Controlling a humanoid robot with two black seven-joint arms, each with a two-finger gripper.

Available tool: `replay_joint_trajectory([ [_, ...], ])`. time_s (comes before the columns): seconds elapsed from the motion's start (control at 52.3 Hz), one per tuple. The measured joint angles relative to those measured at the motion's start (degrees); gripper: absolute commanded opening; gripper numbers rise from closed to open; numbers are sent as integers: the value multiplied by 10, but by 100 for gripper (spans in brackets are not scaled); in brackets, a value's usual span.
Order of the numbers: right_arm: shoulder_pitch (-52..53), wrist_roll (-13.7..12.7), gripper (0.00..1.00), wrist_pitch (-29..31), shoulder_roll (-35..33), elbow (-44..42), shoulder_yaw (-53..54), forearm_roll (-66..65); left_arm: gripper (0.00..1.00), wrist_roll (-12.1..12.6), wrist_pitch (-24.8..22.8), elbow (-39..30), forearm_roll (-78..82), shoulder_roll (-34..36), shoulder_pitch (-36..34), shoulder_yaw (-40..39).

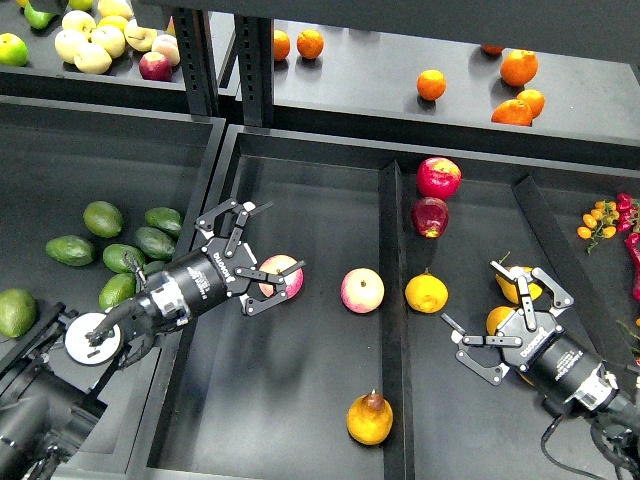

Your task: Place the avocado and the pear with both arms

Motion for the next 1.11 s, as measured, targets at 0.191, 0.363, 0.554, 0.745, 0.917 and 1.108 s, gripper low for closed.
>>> replay_joint_trajectory([
  [0.191, 37, 0, 100, 0, -32, -5, -58, -93, 98, 0, 0, -13, -38, 0, 32, -26],
  [0.363, 108, 0, 100, 0, -66, -37, -165, -163, 99, 0, 0, -25, -98, 0, 53, -35],
  [0.554, 161, 0, 100, 0, -53, -96, -254, -218, 99, 0, 0, -28, -123, 0, 87, -29],
  [0.745, 192, 0, 100, 0, -11, -144, -307, -226, 99, 0, 0, -46, -130, 0, 113, -24],
  [0.917, 208, 0, 100, 0, 30, -182, -336, -228, 99, 0, 0, -50, -130, 0, 118, -28],
  [1.108, 222, 0, 99, 0, 69, -216, -354, -228, 99, 0, 0, -52, -130, 0, 125, -29],
])
